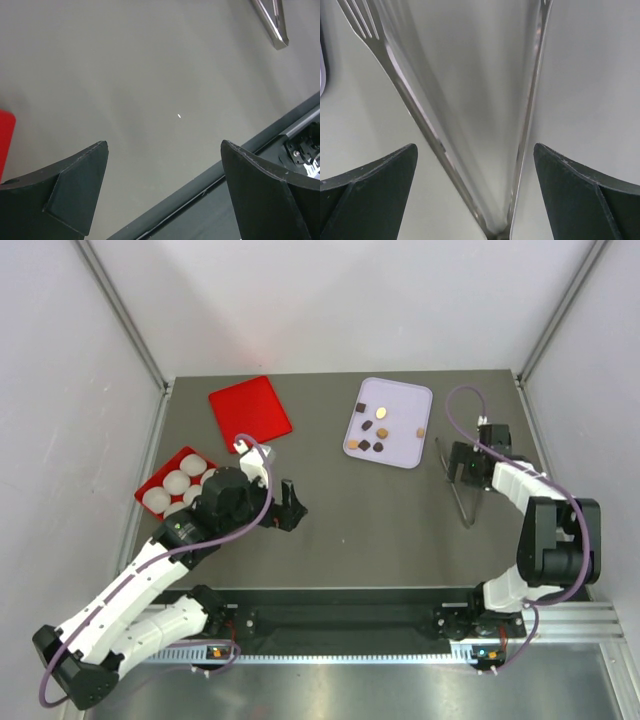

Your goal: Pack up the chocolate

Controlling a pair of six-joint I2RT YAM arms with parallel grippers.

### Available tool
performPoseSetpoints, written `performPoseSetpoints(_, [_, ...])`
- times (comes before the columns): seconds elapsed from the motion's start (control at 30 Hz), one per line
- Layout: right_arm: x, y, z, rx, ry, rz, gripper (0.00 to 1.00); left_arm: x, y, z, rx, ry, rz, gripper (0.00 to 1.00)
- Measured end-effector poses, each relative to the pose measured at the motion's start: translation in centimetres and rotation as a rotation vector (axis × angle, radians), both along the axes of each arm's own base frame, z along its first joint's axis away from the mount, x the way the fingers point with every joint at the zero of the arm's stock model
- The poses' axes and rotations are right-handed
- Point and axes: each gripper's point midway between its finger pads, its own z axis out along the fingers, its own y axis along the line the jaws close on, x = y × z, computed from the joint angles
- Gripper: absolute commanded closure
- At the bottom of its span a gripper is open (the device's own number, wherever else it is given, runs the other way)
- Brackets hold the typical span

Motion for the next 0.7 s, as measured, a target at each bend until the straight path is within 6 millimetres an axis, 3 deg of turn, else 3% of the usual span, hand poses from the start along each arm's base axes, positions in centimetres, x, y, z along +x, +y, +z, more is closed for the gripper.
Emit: performPoseSetpoints(0.7, [0.2, -0.4, -1.9, -0.074, -0.010, 0.084, 0.07, -0.2, -0.4, -0.7, -0.010, 0.009, -0.023, 0.01])
